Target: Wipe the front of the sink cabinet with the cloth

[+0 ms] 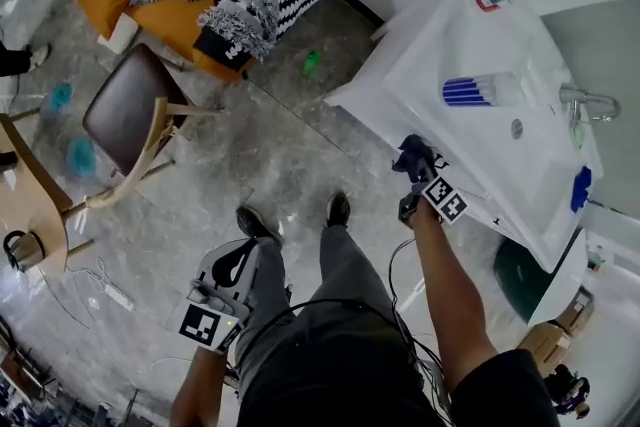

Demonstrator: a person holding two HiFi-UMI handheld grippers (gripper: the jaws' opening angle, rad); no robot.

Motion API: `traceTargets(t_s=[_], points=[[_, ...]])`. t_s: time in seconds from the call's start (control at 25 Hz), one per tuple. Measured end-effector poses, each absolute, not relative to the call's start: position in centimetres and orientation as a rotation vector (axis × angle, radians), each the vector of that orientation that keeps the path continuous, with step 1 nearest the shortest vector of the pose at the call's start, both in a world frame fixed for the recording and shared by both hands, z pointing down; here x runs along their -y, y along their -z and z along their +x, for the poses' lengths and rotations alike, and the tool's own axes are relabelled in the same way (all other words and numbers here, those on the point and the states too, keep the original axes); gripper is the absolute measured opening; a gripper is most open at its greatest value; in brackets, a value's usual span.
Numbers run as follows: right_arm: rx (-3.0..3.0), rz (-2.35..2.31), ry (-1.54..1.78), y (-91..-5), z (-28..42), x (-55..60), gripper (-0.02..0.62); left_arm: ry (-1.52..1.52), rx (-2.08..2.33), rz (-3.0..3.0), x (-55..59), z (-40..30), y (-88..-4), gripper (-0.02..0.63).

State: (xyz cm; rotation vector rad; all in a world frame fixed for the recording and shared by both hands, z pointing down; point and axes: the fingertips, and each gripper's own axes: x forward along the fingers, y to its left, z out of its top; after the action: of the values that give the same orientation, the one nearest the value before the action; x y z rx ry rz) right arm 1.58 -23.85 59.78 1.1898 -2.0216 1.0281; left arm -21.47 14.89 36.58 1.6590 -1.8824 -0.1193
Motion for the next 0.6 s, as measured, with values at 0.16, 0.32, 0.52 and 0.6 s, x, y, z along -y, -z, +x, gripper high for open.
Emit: traceTargets(t_s=[0.16,0.32,0.52,0.6], points=[[2.224,0.850,-0.953,-51.9,-4.2,17.2,0.049,0.113,1.894,1.723,-15.7,-21.2,-32.7,0.005],[2.411,0.602,-0.804,-42.9,-9.8,11.6,0.046,0.111,1.923,1.789,-16.4,-21.9,-29.5,0.004],[2.629,0.411,-0.696,-30.0,-13.8,4.8,0.046,0.102,1.934,1.833,-18.9,-21.4,-26.0,0.003],[2.702,0.350,-0.627,-25.7,-14.9,2.4,0.046,0.096,1.941,1.856,-19.9,-21.6,-25.1,0.003]])
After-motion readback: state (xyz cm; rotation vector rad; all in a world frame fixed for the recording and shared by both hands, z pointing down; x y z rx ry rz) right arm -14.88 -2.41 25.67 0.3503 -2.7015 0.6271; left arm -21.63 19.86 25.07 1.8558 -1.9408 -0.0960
